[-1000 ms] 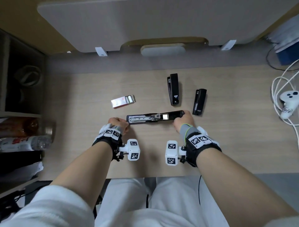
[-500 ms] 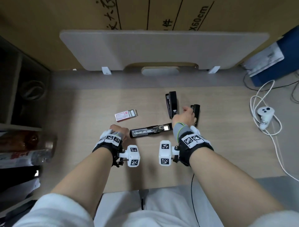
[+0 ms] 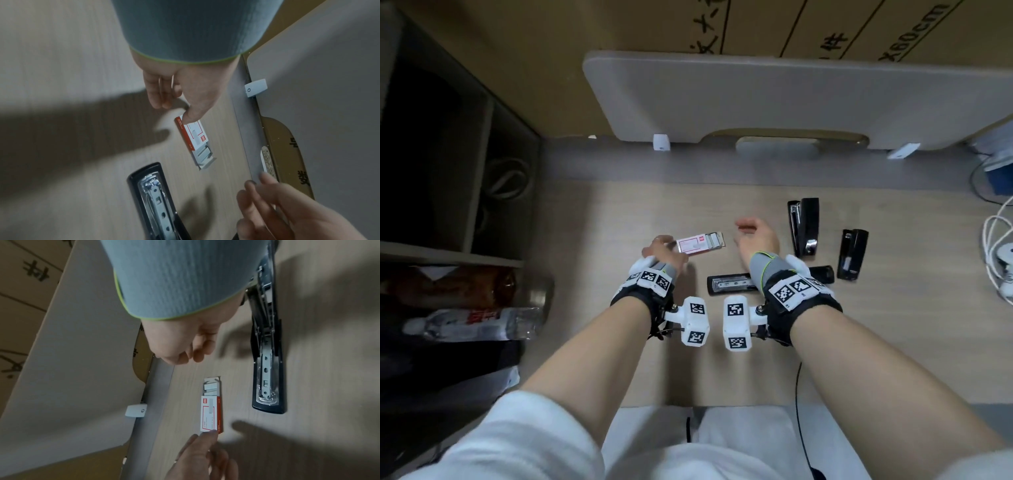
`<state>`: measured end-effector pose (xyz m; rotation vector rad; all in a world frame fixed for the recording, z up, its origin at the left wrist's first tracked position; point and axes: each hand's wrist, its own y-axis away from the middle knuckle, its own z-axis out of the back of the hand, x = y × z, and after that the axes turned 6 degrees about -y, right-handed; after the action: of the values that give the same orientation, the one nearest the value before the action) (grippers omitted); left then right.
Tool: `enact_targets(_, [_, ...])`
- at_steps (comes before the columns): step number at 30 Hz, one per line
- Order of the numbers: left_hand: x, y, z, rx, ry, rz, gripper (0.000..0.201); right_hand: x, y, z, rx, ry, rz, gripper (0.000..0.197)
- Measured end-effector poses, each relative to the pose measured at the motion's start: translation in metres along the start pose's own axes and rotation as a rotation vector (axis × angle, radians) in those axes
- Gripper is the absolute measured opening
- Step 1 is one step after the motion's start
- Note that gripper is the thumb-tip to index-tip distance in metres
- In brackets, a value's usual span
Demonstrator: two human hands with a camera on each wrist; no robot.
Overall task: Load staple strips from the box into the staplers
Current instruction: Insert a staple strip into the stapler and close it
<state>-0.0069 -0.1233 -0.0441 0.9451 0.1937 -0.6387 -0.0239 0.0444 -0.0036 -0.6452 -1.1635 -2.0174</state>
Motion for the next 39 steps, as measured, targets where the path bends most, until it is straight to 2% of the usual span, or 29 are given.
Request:
enact_targets(3, [0.004,-0.020,0.000,0.022,-0.028,-0.047,0.052,0.003,-0.012,-0.015,0.082,0.155,-0.044,0.016])
enact_targets(7, [0.002,-0.037,0.004,0.098,-0.020,-0.071,0.025,0.005,-0.029,-0.035,0.126,0.315,-0.178,0.019])
enact_targets(9, [0.002,-0.046,0.005,0.123,-0.049,-0.083,0.020,0.003,-0.036,-0.045,0.119,0.391,-0.228,0.020])
enact_targets(12, [0.000,-0.055,0.006,0.147,-0.111,-0.111,0.018,-0.005,-0.044,-0.052,0.088,0.478,-0.261,0.018])
enact_targets(21, [0.003,-0.070,0.000,0.142,-0.115,-0.051,0.026,-0.004,-0.055,-0.064,0.101,0.677,-0.284,0.023])
enact_targets(30, [0.008,-0.061,0.003,0.093,-0.093,-0.035,0.019,-0.009,-0.047,-0.055,0.040,0.628,-0.239,0.037])
enact_targets(33, [0.007,-0.053,0.009,0.044,-0.047,0.012,0.018,-0.005,-0.039,-0.048,0.076,0.597,-0.193,0.041])
enact_targets(36, [-0.005,-0.036,0.013,-0.039,0.026,-0.005,0.019,-0.001,-0.027,-0.034,0.103,0.481,-0.144,0.034])
enact_targets(38, [-0.013,-0.023,0.015,0.059,0.168,-0.014,0.025,-0.002,-0.020,-0.029,0.082,0.349,-0.106,0.030])
enact_targets(39, [-0.017,-0.015,0.015,0.161,0.248,-0.009,0.027,-0.003,-0.018,-0.029,0.095,0.297,-0.072,0.030])
